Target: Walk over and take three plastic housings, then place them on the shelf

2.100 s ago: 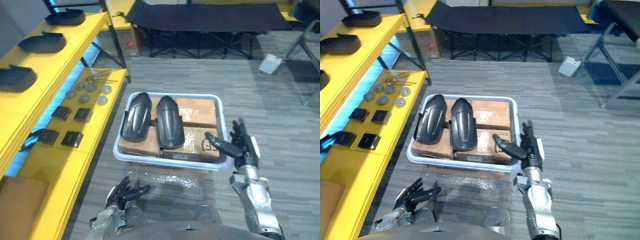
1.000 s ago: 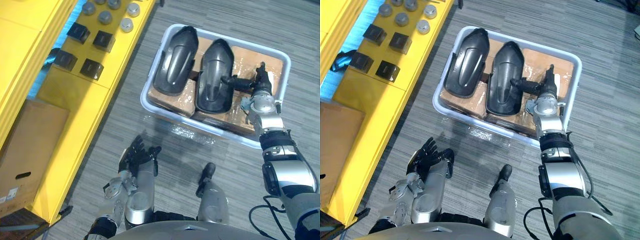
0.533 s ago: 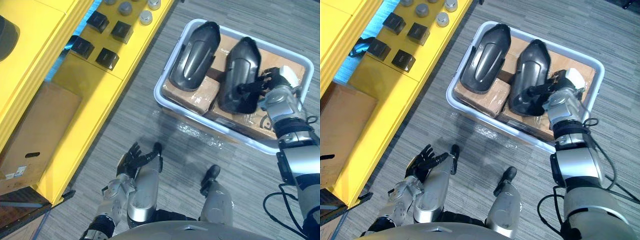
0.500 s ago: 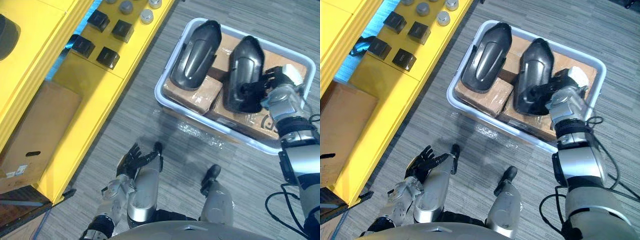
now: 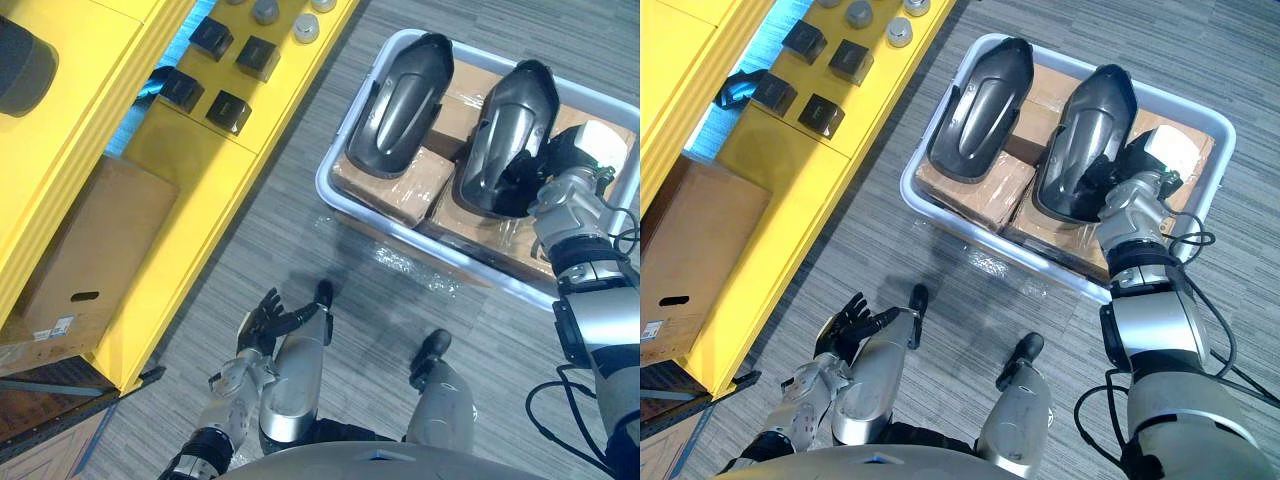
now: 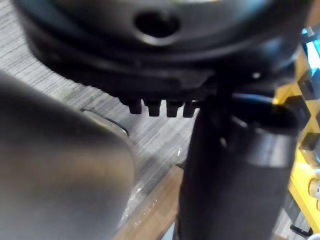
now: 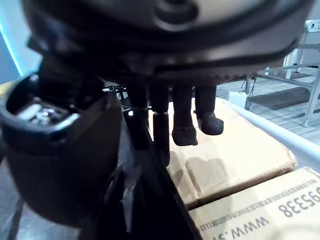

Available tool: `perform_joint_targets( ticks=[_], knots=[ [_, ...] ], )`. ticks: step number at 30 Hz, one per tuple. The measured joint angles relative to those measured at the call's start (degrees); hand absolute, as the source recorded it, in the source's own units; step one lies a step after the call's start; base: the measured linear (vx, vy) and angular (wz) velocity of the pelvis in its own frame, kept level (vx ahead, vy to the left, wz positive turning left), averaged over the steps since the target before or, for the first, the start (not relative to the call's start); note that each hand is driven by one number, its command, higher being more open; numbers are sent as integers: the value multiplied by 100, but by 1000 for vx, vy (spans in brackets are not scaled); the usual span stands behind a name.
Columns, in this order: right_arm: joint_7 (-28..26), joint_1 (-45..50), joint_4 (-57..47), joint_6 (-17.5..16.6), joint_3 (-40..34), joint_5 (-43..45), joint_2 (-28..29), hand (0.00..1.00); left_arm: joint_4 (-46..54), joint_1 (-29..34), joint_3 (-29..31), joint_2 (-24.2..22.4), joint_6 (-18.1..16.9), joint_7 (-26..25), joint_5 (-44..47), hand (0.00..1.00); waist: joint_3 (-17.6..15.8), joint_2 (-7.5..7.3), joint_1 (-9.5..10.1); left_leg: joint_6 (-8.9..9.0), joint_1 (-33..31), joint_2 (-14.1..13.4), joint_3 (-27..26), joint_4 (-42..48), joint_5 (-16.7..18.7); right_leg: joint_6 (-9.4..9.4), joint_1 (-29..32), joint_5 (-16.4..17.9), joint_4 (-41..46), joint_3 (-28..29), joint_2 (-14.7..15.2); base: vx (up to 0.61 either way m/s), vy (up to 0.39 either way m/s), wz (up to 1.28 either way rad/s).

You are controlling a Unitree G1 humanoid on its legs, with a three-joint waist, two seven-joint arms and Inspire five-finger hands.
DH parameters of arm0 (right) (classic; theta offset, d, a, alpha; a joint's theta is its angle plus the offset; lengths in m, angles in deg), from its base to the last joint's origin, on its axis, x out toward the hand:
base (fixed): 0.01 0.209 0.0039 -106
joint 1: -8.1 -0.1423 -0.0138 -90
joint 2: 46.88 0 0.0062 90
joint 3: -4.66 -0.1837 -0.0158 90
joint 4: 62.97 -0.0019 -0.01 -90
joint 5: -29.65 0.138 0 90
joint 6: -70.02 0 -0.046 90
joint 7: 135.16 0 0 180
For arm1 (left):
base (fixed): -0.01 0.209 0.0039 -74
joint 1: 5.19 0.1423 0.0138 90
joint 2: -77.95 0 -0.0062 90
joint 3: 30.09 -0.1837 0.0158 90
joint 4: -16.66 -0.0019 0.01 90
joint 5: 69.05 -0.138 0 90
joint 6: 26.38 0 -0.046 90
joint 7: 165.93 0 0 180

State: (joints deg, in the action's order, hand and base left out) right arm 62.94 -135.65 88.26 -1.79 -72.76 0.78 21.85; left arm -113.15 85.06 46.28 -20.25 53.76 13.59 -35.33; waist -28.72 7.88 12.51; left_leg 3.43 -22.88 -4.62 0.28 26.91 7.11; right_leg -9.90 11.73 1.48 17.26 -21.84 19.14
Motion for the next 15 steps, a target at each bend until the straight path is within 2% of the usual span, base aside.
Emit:
perform_joint_targets(
  ticks=[4, 7, 8, 10, 11, 15],
  knots=[
    [363, 282, -44, -409, 146, 5, 4, 0, 2, 3, 23, -6, -18, -3, -12, 100, 0, -1, -14, 19, 210, -9, -32, -181, -77, 27, -104, 18, -3, 21, 3, -7, -20, -2],
    [540, 500, -297, -631, 146, 4, 74, 0, 252, 79, 69, -5, 0, -54, -17, 100, -4, -12, -98, 35, 296, -37, -56, -265, -109, 30, -184, 18, -37, 34, -26, 5, -19, -5],
    [560, 655, -498, -654, 165, -2, 185, 0, 563, 193, 159, -4, 22, -116, -18, 100, -10, -53, -172, 44, 423, -39, -76, -352, -134, 31, -268, 19, -54, 38, -27, 22, -24, -6],
    [539, 845, -754, -659, 164, 1, 246, 0, 962, 300, 266, -4, 66, -217, -43, 100, -21, -90, -188, 60, 548, -54, -123, -438, -151, 34, -328, 20, -81, 45, -35, 16, -33, -9],
    [543, 1121, -1136, -678, 159, -4, 335, 0, 1633, 447, 468, -4, 152, -467, -177, 100, -39, -151, -207, 78, 707, -74, -148, -575, -197, 37, -448, 18, -161, 43, -67, 10, -31, -9],
    [566, 1689, -1956, -727, 43, -21, 659, 0, 2838, 490, 1057, 56, 296, -1064, -827, 100, -25, -335, -324, 143, 1131, -133, -147, -960, -341, 53, -799, 6, -366, -15, -174, 15, -65, -2]
  ],
)
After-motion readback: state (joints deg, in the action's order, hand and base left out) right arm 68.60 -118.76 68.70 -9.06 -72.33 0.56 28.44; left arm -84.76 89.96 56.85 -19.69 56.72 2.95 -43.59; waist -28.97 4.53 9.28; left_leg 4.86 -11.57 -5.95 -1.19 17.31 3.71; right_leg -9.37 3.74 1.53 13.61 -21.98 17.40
